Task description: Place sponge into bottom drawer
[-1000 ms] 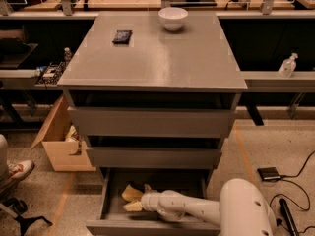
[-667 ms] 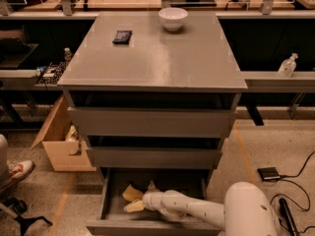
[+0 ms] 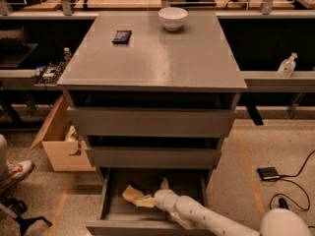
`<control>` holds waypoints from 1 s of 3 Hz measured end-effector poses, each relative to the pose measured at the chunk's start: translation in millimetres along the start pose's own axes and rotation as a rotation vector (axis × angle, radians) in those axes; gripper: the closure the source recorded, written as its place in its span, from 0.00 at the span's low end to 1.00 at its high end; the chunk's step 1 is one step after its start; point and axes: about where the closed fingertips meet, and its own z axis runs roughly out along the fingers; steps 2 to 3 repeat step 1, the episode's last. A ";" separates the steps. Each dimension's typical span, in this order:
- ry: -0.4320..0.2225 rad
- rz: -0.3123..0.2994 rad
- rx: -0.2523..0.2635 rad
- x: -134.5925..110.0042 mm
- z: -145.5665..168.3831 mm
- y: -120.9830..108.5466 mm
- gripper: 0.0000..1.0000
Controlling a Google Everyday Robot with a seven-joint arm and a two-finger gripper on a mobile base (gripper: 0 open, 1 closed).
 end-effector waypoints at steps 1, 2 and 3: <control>-0.054 0.064 0.091 -1.6 -47.0 -28.1 0.00; -0.054 0.064 0.091 -1.6 -47.0 -28.1 0.00; -0.054 0.064 0.091 -1.6 -47.0 -28.1 0.00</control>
Offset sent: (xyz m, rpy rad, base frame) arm 0.0000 0.0000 0.0000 0.0000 0.0000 0.0000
